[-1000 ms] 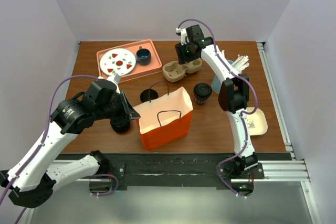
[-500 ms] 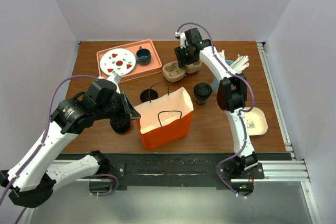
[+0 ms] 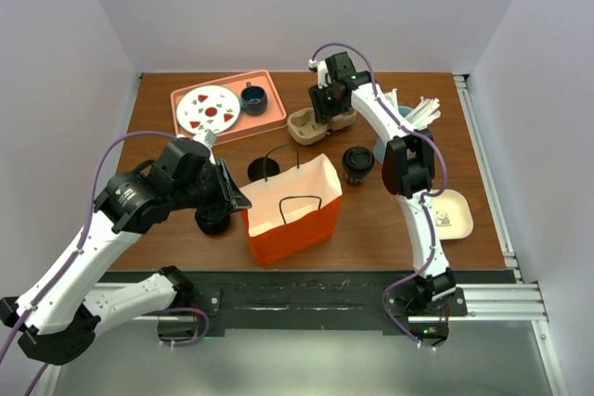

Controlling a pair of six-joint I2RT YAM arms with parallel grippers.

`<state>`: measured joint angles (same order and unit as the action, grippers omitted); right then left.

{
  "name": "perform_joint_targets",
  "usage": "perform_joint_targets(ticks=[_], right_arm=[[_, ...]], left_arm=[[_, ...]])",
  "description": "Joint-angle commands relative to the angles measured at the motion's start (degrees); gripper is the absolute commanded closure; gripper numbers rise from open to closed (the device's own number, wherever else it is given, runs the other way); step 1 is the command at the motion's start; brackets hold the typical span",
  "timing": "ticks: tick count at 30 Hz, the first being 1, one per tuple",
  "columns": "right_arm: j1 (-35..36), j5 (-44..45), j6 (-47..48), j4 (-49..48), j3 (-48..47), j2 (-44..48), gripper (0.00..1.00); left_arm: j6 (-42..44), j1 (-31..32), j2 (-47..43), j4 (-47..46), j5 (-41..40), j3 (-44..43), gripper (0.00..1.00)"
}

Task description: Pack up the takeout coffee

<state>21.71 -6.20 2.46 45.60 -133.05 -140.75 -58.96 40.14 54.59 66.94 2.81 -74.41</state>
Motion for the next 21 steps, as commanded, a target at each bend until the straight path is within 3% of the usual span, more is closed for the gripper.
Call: perform_joint_targets(ticks=[1, 5, 11, 18, 21], right_arm=[[-0.3, -0.4, 0.4, -1.4, -2.5, 1.8, 0.55], [-0.4, -0.1, 0.5, -2.6, -2.6, 2.5, 0.57], [-0.3, 0.0, 0.4, -3.2, -2.8, 2.8, 0.50], [-0.3, 0.0, 0.5, -3.3, -2.9, 3.2, 0.54], [-0.4, -0.1, 0.3, -3.9, -2.9, 3.5, 0.51]], left_arm=[[1.0, -0.3, -0.1, -1.3, 0.1, -2.0, 0.68], [1.0, -0.3, -0.3, -1.3, 0.1, -2.0, 0.67], [1.0, -0.2, -0.4, -1.3, 0.1, -2.0, 0.67], [1.0, -0.3, -0.5, -1.4, 0.1, -1.9, 0.66], [1.0, -0.3, -0.5, -1.5, 0.0, -1.8, 0.66]])
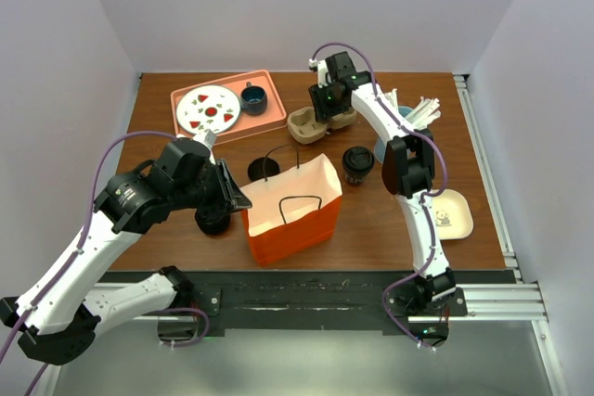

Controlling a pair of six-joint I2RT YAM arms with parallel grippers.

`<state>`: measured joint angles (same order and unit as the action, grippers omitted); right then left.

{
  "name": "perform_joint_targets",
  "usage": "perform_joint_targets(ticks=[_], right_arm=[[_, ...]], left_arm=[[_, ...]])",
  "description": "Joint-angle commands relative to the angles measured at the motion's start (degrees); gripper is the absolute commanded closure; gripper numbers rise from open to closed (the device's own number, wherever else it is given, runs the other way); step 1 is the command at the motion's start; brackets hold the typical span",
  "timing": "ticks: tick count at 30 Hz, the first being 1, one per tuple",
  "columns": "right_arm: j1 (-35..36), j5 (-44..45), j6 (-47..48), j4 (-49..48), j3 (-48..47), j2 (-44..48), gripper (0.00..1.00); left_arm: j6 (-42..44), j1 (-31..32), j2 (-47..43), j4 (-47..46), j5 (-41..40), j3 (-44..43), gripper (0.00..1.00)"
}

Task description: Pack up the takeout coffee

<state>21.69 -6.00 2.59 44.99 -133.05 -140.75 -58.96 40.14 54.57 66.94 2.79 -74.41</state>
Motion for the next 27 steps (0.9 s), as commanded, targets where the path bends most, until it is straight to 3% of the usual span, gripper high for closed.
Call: perform_joint_targets(ticks=[1, 10, 13, 23, 27], right_arm=[[-0.2, -0.5, 0.1, -3.3, -2.9, 3.5, 0.51], [-0.3, -0.5, 0.5, -3.5, -3.0, 3.8, 0.56], [-0.2, -0.9, 0.6, -3.8, -3.2, 4.3, 0.50], [-0.2, -0.7, 0.8, -5.1, -2.1, 6.0, 0.50], [-0.3, -0.5, 1.1, -5.6, -1.0, 6.5, 0.43]], left_arm=[[1.0, -0.3, -0.5, -1.5, 0.0, -1.8, 0.66], [1.0, -0.3, -0.2, -1.7, 0.2, -1.9, 0.66], [1.2, -0.3, -0.1, -1.8, 0.3, -1.9, 0.66], [1.7, -0.3, 0.1, -1.8, 0.4, -2.0, 0.65], [1.7, -0.2, 0.1, -1.6, 0.4, -2.1, 0.65]])
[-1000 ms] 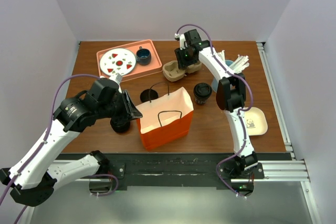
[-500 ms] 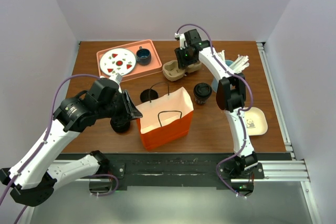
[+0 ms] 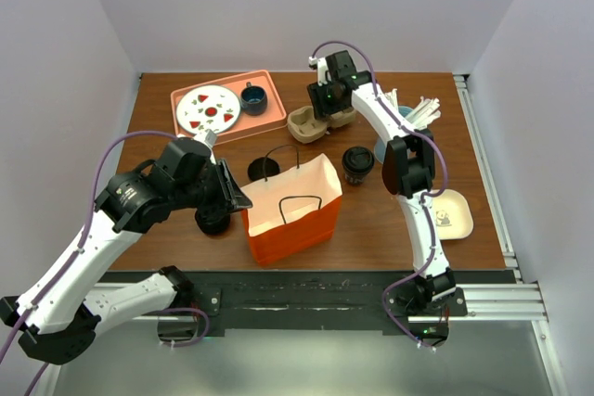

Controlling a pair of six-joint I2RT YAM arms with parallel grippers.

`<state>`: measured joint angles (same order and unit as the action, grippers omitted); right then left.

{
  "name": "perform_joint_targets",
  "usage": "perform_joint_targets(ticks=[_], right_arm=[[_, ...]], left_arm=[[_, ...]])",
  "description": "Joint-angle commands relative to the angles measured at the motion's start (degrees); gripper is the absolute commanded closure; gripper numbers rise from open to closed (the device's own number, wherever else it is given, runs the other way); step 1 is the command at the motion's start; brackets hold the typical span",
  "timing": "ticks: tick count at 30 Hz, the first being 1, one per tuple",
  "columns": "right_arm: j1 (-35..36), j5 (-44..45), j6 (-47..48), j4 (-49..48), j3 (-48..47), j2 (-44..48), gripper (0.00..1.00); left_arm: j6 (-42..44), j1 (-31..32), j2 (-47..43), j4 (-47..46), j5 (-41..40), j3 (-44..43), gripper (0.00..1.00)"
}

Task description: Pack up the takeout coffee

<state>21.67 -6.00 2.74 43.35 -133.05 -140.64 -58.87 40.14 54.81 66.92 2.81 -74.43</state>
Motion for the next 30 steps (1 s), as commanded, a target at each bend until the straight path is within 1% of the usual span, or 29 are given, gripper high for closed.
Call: perform_joint_targets(ticks=[1, 4, 5, 6, 8, 10, 11, 13, 25, 30], right_arm=[[-0.3, -0.5, 1.0, -4.1, -0.9, 6.5, 0.43], [-0.3, -0.5, 1.3, -3.8, -0.6, 6.3, 0.49], [-0.2, -0.5, 1.3, -3.6, -0.6, 6.3, 0.53], [-0.2, -0.5, 1.3, -3.6, -0.5, 6.2, 0.54], [-0.2, -0.6, 1.2, -3.4, -0.6, 5.9, 0.53], [-0.2, -0.9, 1.1, -3.3, -0.7, 5.8, 0.49], [-0.2, -1.0, 1.1, -2.9, -0.7, 5.5, 0.45], [-0.3, -1.1, 1.4, -2.4, -1.2, 5.2, 0.44], [-0.3, -1.8, 1.4, -0.9, -0.8, 3.2, 0.47], [-0.2, -2.1, 1.3, -1.2, -0.3, 2.8, 0.45]], left_arm=[[1.7, -0.3, -0.2, -1.5, 0.3, -2.0, 0.65], [1.8, -0.3, -0.2, -1.4, 0.4, -2.1, 0.65], [1.9, -0.3, -0.2, -1.3, 0.4, -2.1, 0.65], [1.9, -0.3, -0.1, -1.3, 0.4, -2.2, 0.65], [2.1, -0.3, -0.1, -1.2, 0.3, -2.3, 0.65], [2.2, -0.2, 0.0, -1.0, 0.2, -2.5, 0.65], [2.3, -0.3, 0.0, -1.0, 0.3, -2.5, 0.65], [2.4, -0.2, 0.1, -1.0, 0.2, -2.5, 0.65], [2.6, -0.2, 0.2, -0.6, 0.2, -2.6, 0.64], [2.7, -0.3, 0.3, -0.6, 0.0, -2.6, 0.64]])
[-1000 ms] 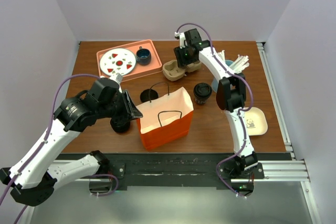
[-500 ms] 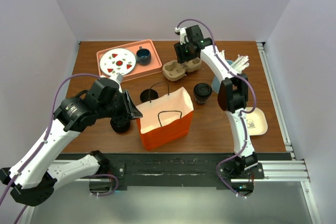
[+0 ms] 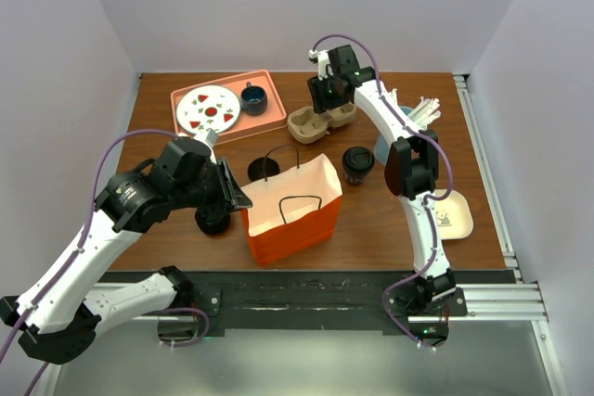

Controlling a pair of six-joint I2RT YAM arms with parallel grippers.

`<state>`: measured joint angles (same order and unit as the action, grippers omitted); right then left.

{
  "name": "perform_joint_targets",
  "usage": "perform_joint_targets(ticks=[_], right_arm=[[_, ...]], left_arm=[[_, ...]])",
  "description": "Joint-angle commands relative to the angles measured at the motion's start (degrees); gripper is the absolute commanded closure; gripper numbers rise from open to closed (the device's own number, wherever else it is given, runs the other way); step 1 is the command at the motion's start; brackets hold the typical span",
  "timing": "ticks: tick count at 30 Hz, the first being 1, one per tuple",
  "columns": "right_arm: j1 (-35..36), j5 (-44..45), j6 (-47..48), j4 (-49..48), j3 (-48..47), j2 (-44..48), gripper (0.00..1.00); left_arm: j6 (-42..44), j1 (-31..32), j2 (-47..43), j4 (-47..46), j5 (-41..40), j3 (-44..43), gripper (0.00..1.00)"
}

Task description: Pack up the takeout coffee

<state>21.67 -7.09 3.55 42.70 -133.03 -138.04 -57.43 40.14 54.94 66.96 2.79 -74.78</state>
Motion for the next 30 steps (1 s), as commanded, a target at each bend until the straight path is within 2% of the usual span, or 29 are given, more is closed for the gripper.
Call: perform_joint_targets(ticks=[1, 17, 22, 23, 24, 30], right_arm=[[-0.2, -0.9, 0.6, -0.5, -0.2, 0.1, 0.44], [-0.3, -0.6, 0.8, -0.2, -0.3, -1.6, 0.44], [-0.2, -0.7, 0.8, -0.1, -1.0, -2.1, 0.49], [-0.3, -0.7, 0.9, -0.1, -1.0, -2.1, 0.53], [-0.2, -0.7, 1.0, -0.2, -1.1, -1.9, 0.62], [-0.3, 0.2, 1.1, -0.9, -2.8, 0.0, 0.63]], left_arm=[[1.3, -0.2, 0.2, -0.7, 0.1, -2.4, 0.64], [1.6, -0.2, 1.2, -1.0, -0.1, -2.9, 0.61], [1.8, -0.3, 1.7, -1.2, -0.1, -3.1, 0.61], [1.9, -0.2, 1.8, -1.2, -0.1, -3.2, 0.61], [1.8, -0.2, 1.8, -1.3, -0.1, -3.3, 0.61], [2.2, -0.2, 2.1, -1.7, -0.2, -3.2, 0.60]])
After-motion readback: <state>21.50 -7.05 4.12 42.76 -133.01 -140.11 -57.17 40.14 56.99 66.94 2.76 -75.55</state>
